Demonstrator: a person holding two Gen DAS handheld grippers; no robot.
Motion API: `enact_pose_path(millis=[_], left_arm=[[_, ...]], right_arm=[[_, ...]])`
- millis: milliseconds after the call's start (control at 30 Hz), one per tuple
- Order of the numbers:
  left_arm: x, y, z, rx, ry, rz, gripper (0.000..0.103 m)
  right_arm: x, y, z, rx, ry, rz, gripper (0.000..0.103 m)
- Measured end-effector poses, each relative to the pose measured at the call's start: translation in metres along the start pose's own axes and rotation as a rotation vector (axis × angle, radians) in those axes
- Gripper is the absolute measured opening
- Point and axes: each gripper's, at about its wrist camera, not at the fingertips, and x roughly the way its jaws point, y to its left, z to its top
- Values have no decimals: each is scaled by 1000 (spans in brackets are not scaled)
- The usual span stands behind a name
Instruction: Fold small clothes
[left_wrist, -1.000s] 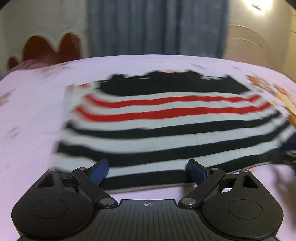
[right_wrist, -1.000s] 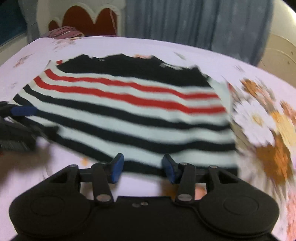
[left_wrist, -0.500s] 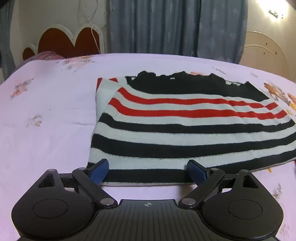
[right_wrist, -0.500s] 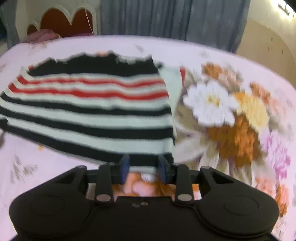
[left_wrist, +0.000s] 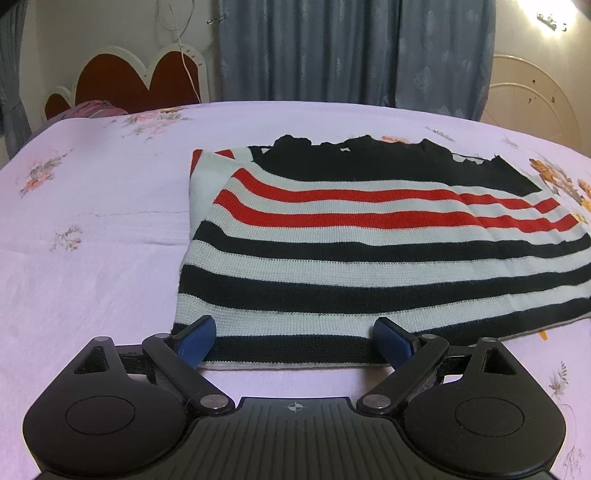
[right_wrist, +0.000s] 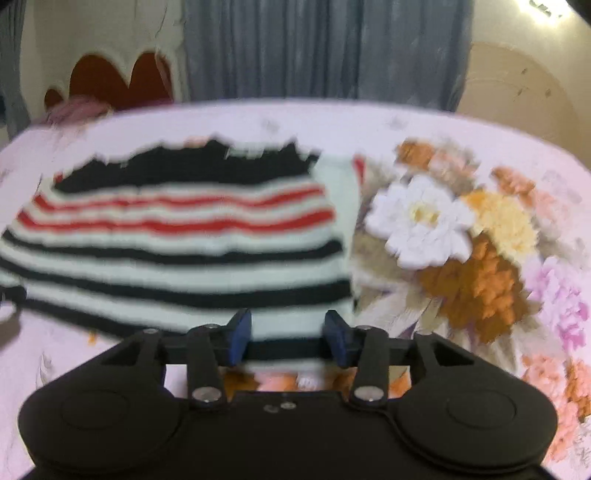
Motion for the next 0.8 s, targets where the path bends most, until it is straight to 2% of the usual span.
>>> enact_pose_path(millis=[67, 467, 533, 567, 600, 633, 667, 733, 800], left_arm=[[0, 1, 0, 2, -1, -4, 91], [-9, 7, 3, -5, 18, -23, 91], [-21, 8, 1, -14, 0, 36, 91], [-29, 9, -1, -10, -16, 71, 91], [-35, 10, -5, -17, -24, 82, 91], [-40, 12, -9, -40, -23, 77, 91], [-44, 14, -14, -65, -22, 63, 91], [-51, 17, -23, -137, -23, 4, 91], [-53, 23, -32, -273, -23, -79, 87]], right_arm=[[-1, 3, -7, -38, -24, -12, 37], [-3, 2, -5, -15, -16, -19, 40], [-17, 0, -2, 21, -44, -16, 45], [-28, -3, -2, 44, -89, -4, 53], [-39, -5, -4, 57, -125, 6, 59], [-45, -6, -5, 60, -137, 17, 59], [-49, -6, -7, 60, -137, 30, 56], [-53, -6, -10, 61, -141, 60, 39], [-56, -4, -12, 64, -156, 77, 16]])
